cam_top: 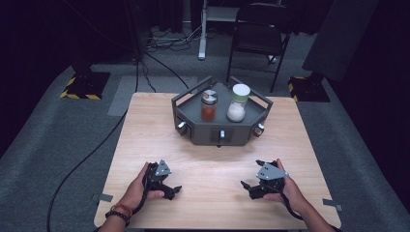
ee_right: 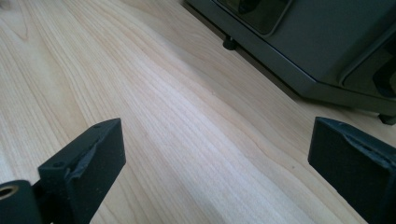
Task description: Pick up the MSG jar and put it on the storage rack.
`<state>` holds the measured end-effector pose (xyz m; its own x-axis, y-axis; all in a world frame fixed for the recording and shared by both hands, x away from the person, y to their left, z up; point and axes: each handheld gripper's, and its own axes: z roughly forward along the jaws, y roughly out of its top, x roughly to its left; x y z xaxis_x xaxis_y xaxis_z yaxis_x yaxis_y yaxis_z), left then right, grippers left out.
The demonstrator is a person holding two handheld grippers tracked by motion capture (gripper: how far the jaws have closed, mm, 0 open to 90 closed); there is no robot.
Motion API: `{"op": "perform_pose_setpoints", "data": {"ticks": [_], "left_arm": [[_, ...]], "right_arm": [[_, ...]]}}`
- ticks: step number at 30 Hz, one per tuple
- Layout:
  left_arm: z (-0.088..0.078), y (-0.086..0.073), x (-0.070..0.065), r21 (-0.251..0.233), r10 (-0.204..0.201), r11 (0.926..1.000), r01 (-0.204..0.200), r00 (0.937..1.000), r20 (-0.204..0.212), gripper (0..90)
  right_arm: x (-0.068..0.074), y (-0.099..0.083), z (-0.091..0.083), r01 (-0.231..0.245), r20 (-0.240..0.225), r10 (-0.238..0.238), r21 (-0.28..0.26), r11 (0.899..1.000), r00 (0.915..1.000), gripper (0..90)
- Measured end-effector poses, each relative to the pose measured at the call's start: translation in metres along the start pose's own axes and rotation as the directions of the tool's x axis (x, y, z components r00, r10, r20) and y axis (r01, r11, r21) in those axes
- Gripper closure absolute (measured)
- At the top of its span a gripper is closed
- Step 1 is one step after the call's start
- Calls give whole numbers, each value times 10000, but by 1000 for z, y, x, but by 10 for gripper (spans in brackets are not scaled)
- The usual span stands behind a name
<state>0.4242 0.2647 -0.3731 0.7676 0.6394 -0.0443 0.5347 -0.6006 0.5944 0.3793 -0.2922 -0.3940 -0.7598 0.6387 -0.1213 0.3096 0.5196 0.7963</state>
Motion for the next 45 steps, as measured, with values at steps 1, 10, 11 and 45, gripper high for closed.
{"op": "perform_pose_setpoints", "data": {"ticks": [1,10,11,45], "left_arm": [[0,0,0,3,2,10000,-2,10000,0,2],[0,0,0,2,0,10000,0,10000,-2,2],[0,0,0,1,3,10000,-3,10000,-2,2],[0,0,0,-1,-4,10000,4,10000,10,1]], "right_arm": [[-1,-1,0,-73,-18,73,43,10000,10000,38],[-7,-10,-3,-350,-99,355,498,9981,9993,38],[-8,-11,-4,-395,-116,402,510,9979,9991,38],[-50,-31,-1,-1743,-1228,1963,1702,9699,9728,1]]}}
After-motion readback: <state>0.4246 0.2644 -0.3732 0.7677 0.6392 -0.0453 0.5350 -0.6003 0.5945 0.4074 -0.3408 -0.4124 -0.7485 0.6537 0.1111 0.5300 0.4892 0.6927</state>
